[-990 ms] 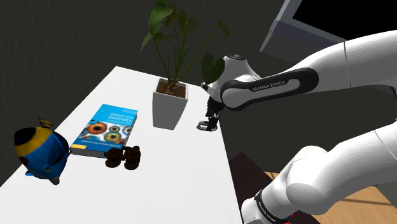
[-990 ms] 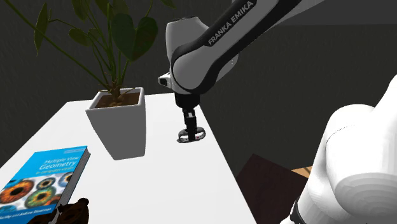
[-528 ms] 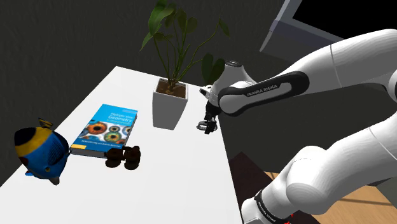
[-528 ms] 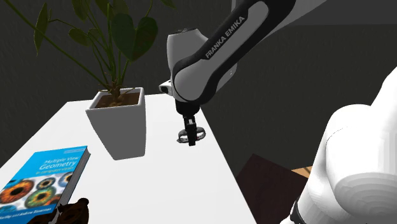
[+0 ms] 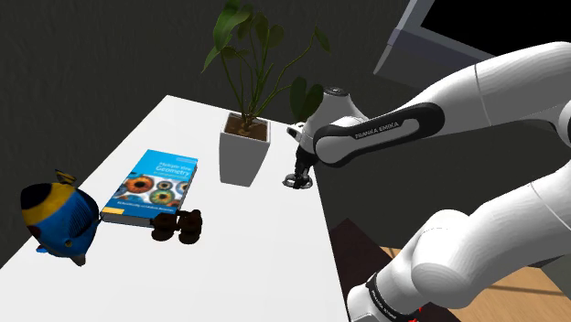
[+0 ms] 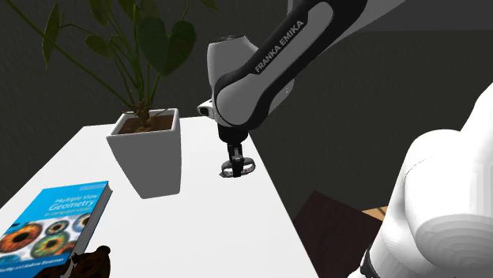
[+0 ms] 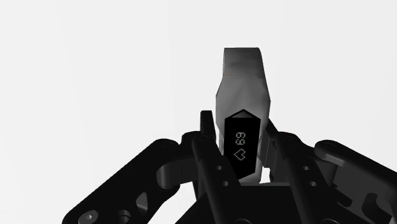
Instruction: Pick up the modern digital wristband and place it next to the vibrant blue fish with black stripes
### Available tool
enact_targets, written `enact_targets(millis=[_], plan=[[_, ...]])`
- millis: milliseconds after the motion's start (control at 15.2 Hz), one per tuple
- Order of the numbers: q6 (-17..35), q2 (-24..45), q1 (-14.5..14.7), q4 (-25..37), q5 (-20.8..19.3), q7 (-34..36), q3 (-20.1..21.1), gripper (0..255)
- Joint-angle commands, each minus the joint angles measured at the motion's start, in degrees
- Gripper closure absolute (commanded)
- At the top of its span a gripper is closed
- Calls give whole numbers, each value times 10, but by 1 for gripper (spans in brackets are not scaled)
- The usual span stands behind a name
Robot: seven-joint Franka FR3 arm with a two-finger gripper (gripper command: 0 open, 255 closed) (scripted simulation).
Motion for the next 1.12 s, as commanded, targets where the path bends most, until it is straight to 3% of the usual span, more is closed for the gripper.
enact_targets(millis=[0,330,1056], plan=[[0,0,0,0,0,0,0,255],[0,0,0,0,0,0,0,255],[-102,-63,3,39,9,-10,3,255]])
